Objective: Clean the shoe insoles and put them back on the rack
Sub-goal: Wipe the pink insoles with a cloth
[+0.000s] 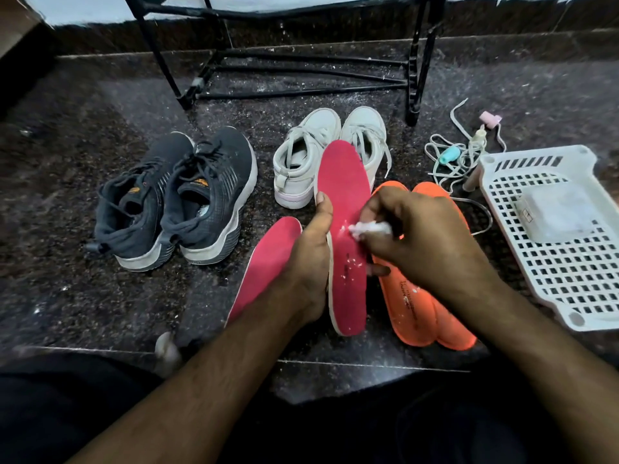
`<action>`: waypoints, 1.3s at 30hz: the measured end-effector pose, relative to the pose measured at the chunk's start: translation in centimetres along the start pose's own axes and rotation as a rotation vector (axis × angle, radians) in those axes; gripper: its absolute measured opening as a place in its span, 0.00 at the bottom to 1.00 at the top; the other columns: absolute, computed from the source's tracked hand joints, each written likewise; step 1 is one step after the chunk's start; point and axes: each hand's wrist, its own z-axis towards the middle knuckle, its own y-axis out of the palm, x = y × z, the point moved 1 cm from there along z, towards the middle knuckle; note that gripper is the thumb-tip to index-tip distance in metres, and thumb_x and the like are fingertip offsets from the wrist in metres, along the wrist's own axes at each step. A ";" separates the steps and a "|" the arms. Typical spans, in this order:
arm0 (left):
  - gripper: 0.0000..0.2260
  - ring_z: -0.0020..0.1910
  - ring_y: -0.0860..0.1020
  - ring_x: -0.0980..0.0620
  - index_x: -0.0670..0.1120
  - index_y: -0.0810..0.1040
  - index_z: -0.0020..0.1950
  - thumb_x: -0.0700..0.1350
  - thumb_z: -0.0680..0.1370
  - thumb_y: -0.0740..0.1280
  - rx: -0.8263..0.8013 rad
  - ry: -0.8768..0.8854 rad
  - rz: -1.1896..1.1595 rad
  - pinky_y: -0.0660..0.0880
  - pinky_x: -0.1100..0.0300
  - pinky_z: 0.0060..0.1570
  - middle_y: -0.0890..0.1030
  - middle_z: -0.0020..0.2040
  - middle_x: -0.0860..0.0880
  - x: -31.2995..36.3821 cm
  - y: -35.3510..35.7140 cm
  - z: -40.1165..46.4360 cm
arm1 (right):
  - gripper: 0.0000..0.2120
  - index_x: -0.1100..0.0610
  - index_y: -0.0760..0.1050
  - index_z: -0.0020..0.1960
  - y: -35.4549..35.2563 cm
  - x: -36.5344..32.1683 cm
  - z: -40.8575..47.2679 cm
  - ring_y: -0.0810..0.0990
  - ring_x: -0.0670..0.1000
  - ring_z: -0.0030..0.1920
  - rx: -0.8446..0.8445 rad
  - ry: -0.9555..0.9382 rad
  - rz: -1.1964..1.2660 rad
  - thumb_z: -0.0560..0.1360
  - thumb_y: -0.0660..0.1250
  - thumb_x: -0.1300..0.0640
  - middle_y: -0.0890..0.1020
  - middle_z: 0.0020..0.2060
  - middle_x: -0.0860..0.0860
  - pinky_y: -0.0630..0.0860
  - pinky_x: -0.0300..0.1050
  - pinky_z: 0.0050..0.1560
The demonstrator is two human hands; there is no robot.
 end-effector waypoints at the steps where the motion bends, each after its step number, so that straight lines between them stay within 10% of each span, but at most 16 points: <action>1: 0.33 0.47 0.82 0.48 0.45 0.83 0.58 0.67 0.81 0.48 -0.010 0.005 0.037 0.80 0.47 0.45 0.85 0.50 0.45 0.0 0.2 0.0 | 0.08 0.52 0.78 0.45 -0.3 0.4 0.3 0.81 0.43 0.35 0.054 0.014 -0.058 0.69 0.73 0.61 0.83 0.34 0.45 0.78 0.42 0.39; 10: 0.37 0.49 0.82 0.47 0.45 0.87 0.49 0.70 0.80 0.49 -0.033 -0.075 -0.043 0.79 0.51 0.52 0.84 0.52 0.42 0.3 0.3 -0.5 | 0.07 0.51 0.80 0.46 0.7 -0.7 -0.4 0.81 0.43 0.33 -0.079 0.047 0.123 0.70 0.74 0.61 0.83 0.35 0.45 0.77 0.38 0.36; 17: 0.30 0.38 0.84 0.51 0.46 0.79 0.59 0.65 0.83 0.46 -0.043 -0.013 0.063 0.81 0.52 0.31 0.85 0.43 0.47 0.6 0.7 -1.2 | 0.10 0.48 0.79 0.54 0.2 0.3 0.3 0.84 0.46 0.39 0.102 0.062 0.035 0.73 0.71 0.56 0.82 0.42 0.43 0.81 0.54 0.47; 25: 0.31 0.41 0.84 0.51 0.45 0.78 0.65 0.66 0.82 0.48 -0.056 -0.023 0.080 0.82 0.52 0.30 0.85 0.48 0.46 0.7 1.0 -1.4 | 0.09 0.50 0.81 0.53 0.3 0.6 0.8 0.76 0.42 0.42 0.141 0.044 -0.082 0.73 0.73 0.56 0.80 0.43 0.43 0.66 0.25 0.45; 30: 0.31 0.35 0.84 0.51 0.46 0.80 0.60 0.66 0.82 0.47 -0.059 -0.052 0.106 0.81 0.53 0.29 0.85 0.43 0.48 0.5 1.1 -1.6 | 0.08 0.50 0.82 0.52 0.9 0.3 0.6 0.80 0.49 0.47 0.122 0.056 -0.185 0.74 0.71 0.52 0.83 0.44 0.47 0.75 0.45 0.51; 39: 0.33 0.30 0.82 0.50 0.43 0.79 0.58 0.67 0.81 0.46 -0.032 -0.063 0.104 0.80 0.56 0.26 0.85 0.41 0.45 0.7 1.2 -1.7 | 0.07 0.50 0.84 0.52 1.0 0.4 0.7 0.71 0.44 0.40 0.013 0.018 -0.219 0.73 0.73 0.52 0.72 0.39 0.45 0.62 0.32 0.39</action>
